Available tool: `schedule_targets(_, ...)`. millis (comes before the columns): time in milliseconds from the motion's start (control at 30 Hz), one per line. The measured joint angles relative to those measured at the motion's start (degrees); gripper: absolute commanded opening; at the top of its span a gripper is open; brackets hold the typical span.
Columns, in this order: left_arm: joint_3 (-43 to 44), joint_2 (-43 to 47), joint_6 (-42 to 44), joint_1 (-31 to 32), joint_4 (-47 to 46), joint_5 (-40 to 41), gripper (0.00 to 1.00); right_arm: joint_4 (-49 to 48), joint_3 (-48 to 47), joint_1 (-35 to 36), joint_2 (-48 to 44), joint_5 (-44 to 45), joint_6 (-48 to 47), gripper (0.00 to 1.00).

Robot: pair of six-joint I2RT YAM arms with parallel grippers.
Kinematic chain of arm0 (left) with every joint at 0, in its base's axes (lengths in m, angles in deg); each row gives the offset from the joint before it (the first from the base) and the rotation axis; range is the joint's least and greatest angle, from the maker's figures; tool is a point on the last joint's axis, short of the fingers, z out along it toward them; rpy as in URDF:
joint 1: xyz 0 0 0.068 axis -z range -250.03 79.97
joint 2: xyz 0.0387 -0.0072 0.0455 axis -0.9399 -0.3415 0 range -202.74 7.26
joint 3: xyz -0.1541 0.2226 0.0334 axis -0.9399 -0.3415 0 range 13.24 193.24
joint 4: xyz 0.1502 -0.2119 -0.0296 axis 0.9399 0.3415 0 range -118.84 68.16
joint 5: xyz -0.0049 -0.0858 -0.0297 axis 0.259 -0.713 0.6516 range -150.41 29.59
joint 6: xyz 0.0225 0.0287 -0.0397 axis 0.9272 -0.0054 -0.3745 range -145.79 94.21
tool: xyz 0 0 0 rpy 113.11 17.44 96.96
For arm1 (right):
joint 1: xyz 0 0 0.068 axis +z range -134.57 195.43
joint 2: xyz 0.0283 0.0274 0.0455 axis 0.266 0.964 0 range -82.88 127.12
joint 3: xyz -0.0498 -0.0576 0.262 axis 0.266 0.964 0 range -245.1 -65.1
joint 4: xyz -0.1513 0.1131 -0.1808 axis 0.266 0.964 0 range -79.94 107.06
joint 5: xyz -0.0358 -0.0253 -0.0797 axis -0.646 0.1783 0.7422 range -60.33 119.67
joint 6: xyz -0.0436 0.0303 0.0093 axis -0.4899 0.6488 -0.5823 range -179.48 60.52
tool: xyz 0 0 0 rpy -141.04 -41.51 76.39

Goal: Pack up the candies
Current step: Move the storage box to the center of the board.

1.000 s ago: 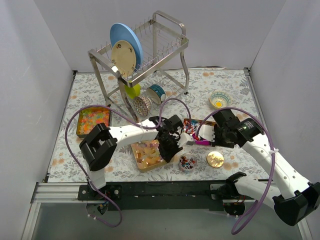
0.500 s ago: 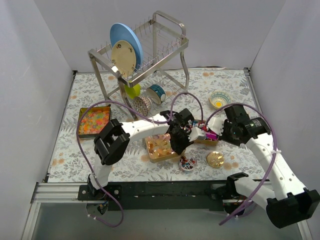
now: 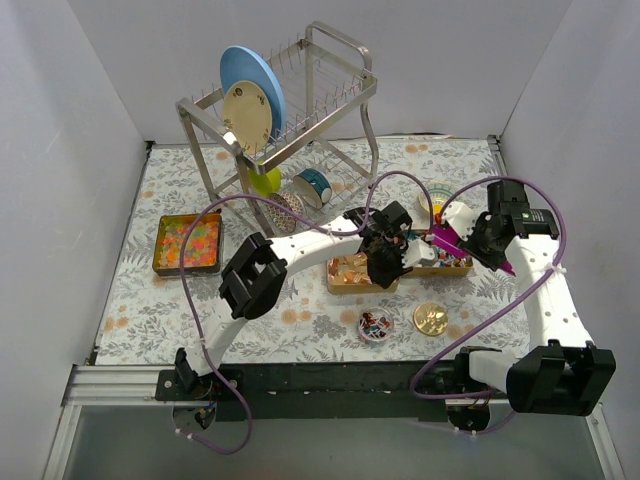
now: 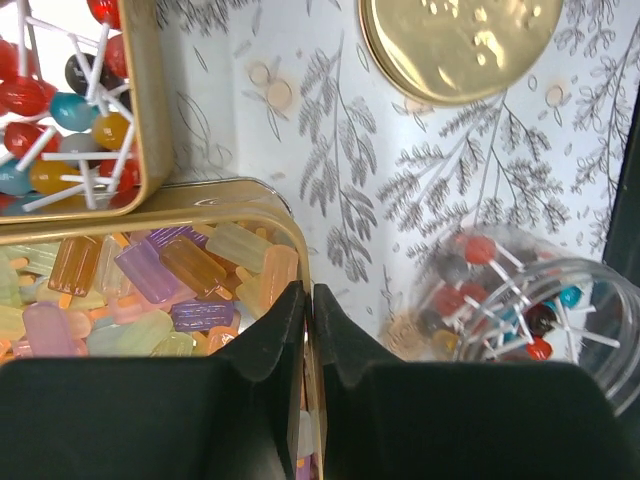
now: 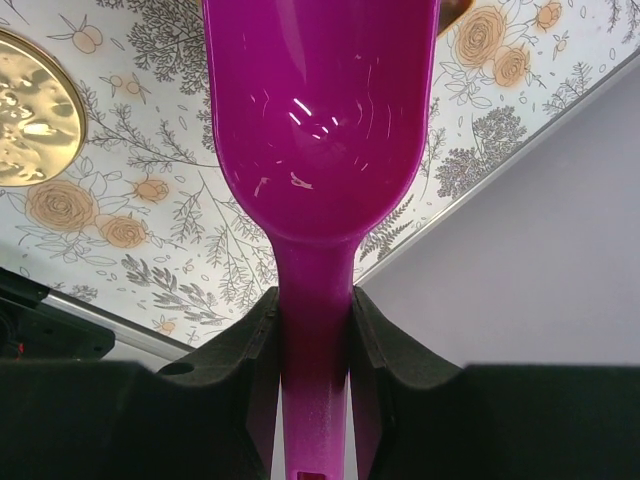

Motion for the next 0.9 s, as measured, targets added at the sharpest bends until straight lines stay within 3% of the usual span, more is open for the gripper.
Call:
schedule_targets(300,3.5,-2.3,0.7,0.6,-1.2,-0.7,0.0,-0.3,0.0,-2.6,0.2,-1.0,-2.3,0.01)
schedule_targets(567,-2.0,0.1,-2.6,2.2,-7.3,-1.2,0.0,-0.2,-0.6,-2.9,2.1,-1.2,-3.9,0.01)
schedule_targets(600,-2.4,0.3,-3.2,2.6,-8.0,-1.4,0.05,-0.2,-0.9,-2.9,2.5,-1.3,-3.9,0.01)
schedule_targets(633,-2.9,0.5,-3.9,3.1,-8.7,-1.4,0.19,-0.2,-1.2,-2.9,2.8,-1.3,-4.0,0.01)
schedule_targets(733,-4.0,0.7,-5.6,4.3,-9.9,-1.2,0.41,-0.2,-2.2,-2.9,3.6,-1.3,-4.4,0.01)
schedule_targets(900,-4.7,0.5,-8.6,5.8,-10.1,0.4,0.54,-0.2,-3.0,-2.9,4.2,-1.9,-5.0,0.01)
